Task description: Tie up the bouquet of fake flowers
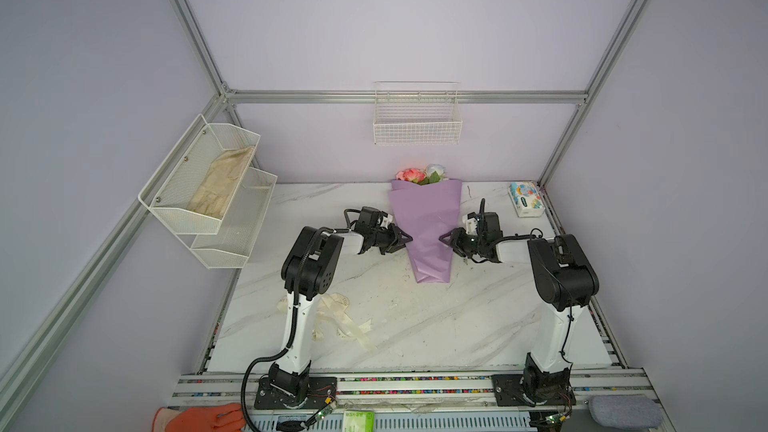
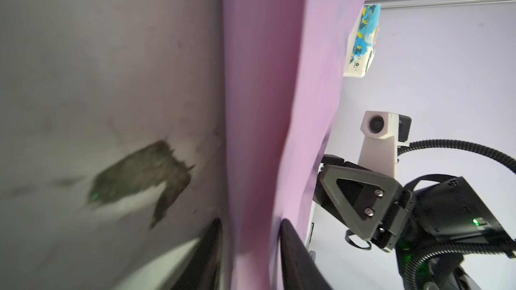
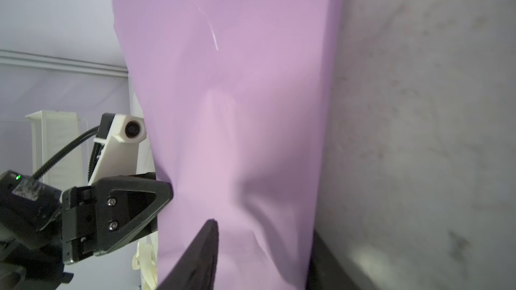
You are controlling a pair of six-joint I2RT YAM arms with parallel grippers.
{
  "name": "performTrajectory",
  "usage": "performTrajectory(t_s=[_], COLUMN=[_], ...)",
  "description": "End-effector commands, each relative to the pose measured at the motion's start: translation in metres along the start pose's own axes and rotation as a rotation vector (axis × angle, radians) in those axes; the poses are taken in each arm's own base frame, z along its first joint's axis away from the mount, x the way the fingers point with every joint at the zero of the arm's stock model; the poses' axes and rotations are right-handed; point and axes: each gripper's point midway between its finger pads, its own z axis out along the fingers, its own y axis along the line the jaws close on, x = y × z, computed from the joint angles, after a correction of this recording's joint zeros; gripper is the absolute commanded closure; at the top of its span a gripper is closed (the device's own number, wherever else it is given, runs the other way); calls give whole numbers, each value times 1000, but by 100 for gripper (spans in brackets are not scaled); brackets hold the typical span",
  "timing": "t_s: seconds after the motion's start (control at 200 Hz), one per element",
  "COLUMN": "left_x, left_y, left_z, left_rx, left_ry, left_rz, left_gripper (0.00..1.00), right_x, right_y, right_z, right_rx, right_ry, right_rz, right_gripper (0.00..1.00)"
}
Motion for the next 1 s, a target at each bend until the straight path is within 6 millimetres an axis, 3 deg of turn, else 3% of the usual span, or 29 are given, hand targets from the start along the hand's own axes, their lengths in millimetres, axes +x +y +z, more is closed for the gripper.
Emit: performTrajectory(t_s=[0.0,0.125,0.3,0.42,0.495,0.61,0.715,0.82,0.845,0.95,0.995], left_x=[9,19,34,48,57,73,87,105,111,131,136], left_y=[2,9,-2,-11,-6,1,2,27,35,55,58], left_z=[-22,-39,-67,-100,-123,-154,-189,-224,-230,-247,-250], left_rx=[-39,-89,-88,-130,-200,-276,-343,-485,-513,-559,-544], left_ry=[-23,-42,-69,-122,-161,-199,-263,-317,-323,-343,-361], left_rz=[4,16,61,132,160,183,200,125,103,67,59], left_gripper=[60,53,50,49,49,49,50,44,44,44,44], right_x=[6,9,4,0,10,32,59,89,93,84,77], right_y=[-14,-11,-2,33,52,75,97,118,127,92,90], right_z=[-20,-37,-71,-102,-113,-106,-92,-83,-89,-92,-87], right_rx=[111,137,200,121,42,-25,-13,5,-9,161,161], right_ry=[-23,-50,-119,-183,-185,-115,-55,-40,-57,-121,-122], right_rz=[19,-3,-47,-102,-118,-166,-227,-294,-314,-293,-340], right_gripper=[44,37,36,36,37,49,52,52,51,51,53])
